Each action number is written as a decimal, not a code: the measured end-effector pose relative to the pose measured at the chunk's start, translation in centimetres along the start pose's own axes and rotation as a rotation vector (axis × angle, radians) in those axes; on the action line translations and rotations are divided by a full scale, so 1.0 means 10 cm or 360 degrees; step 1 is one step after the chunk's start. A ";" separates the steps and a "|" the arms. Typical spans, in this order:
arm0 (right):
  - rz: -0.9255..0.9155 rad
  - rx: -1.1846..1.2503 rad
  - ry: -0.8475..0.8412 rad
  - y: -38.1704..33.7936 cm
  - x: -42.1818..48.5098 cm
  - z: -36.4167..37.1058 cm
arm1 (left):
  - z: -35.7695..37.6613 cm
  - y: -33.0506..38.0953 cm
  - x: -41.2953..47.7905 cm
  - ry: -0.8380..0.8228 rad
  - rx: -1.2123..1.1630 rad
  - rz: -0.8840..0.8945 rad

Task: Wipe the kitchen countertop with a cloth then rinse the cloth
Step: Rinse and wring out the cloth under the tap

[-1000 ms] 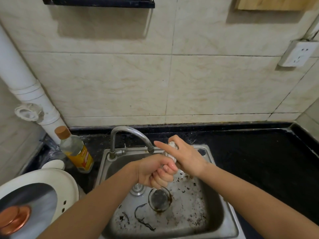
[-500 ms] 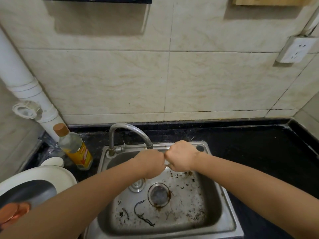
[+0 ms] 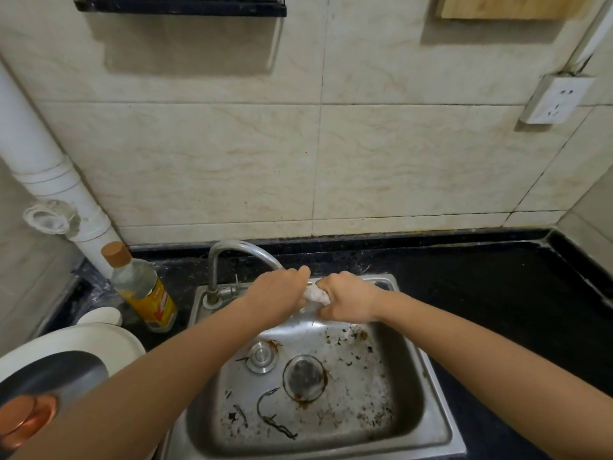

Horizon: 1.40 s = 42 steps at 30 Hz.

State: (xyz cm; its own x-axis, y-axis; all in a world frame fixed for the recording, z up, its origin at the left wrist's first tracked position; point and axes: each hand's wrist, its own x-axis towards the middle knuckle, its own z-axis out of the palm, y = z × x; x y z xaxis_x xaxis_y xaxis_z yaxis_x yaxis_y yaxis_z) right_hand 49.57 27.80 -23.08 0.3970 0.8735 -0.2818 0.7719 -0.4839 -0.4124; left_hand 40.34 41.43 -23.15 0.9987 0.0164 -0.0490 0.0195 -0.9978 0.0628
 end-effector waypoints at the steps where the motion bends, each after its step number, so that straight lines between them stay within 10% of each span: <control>1: -0.0017 -0.0050 0.0060 0.01 -0.04 -0.01 | 0.01 -0.04 -0.04 -0.0004 -0.0269 -0.0034; 9: 0.0008 0.0727 0.0499 0.04 -0.21 0.03 | -0.10 -0.06 -0.18 -0.0023 -0.1753 -0.0321; 16: -0.0452 -0.0058 0.1425 0.08 -0.23 0.12 | -0.25 0.03 -0.09 0.0038 -0.2886 -0.1249; 33: -0.0447 0.0519 0.1562 0.00 -0.24 -0.04 | -0.59 -0.05 -0.02 0.0590 -0.2941 -0.1099; 42: -0.0120 0.1178 0.1130 -0.15 -0.35 -0.60 | -0.65 -0.15 -0.12 0.0293 -0.2592 -0.1258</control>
State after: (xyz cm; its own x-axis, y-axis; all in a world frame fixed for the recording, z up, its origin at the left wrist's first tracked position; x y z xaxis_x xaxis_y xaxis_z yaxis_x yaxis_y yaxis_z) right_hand 50.00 25.82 -16.32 0.7480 0.6168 0.2450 0.4029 -0.1286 -0.9062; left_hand 39.42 43.33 -16.65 0.7222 0.5204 -0.4557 0.3473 0.2970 0.8895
